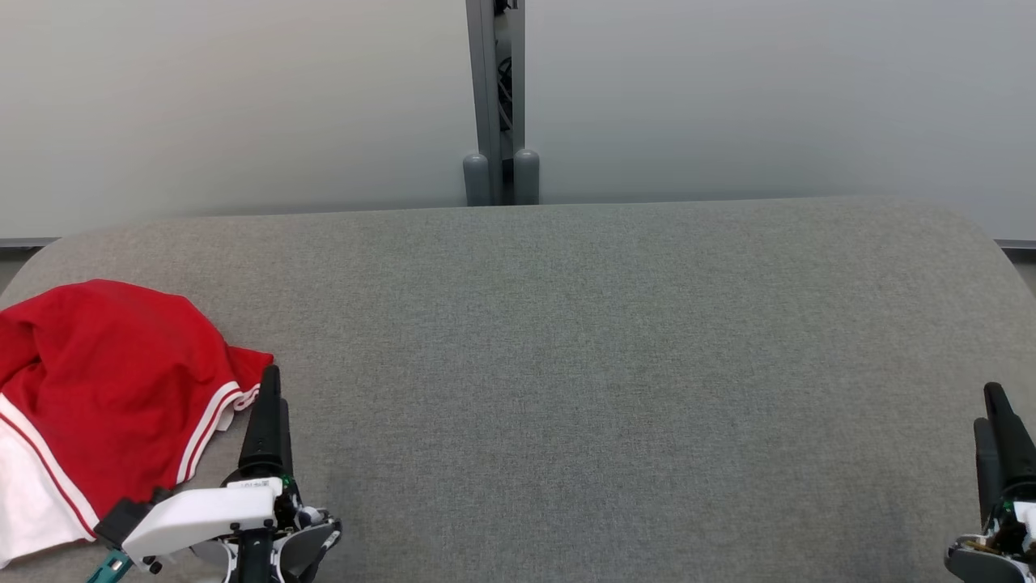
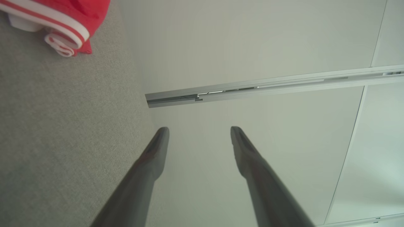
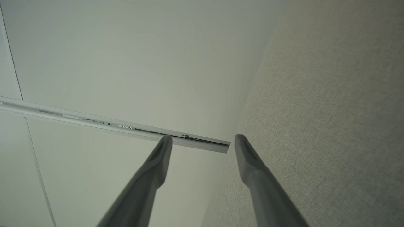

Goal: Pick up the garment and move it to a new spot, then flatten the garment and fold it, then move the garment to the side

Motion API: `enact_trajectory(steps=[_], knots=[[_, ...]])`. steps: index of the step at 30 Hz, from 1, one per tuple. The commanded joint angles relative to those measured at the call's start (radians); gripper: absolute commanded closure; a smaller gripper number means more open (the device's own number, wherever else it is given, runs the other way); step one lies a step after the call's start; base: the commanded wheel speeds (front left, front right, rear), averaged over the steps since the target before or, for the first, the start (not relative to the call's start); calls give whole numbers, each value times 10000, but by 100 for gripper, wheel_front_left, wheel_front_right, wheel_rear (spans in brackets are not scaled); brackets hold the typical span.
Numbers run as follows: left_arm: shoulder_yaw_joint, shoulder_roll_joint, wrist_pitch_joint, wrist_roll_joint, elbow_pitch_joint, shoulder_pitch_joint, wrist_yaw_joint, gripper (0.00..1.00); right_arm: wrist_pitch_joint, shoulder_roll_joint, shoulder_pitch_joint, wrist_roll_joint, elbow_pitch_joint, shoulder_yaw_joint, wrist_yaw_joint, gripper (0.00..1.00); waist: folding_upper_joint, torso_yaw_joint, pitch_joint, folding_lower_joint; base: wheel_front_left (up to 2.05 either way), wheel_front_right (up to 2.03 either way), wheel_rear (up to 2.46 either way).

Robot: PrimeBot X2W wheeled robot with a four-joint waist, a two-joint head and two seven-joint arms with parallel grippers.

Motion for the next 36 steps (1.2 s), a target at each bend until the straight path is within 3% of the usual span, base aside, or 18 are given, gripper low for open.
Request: enact_trajectory(steps=[1, 11, 24, 36], knots=[[144, 19, -29, 102, -189, -97, -9, 0, -99, -156, -274, -205, -183, 38, 37, 0, 0, 3, -3, 0, 0, 0, 0], [1088, 25, -177, 1389, -501, -71, -11, 0, -691, -241, -566, -3139, -964, 669, 41, 0, 0, 32, -54, 0, 0, 0, 0], [2288, 31, -343, 4531, -1014, -249, 39, 0, -1371, -459, -900, -6669, -1542, 1662, 46, 0, 0, 56, -10, 0, 0, 0, 0], [1135, 37, -488, 7817, -2530, 162, 1747, 0, -1939, -630, -1051, -9051, -1909, 2354, 50, 0, 0, 41, 58, 0, 0, 0, 0]])
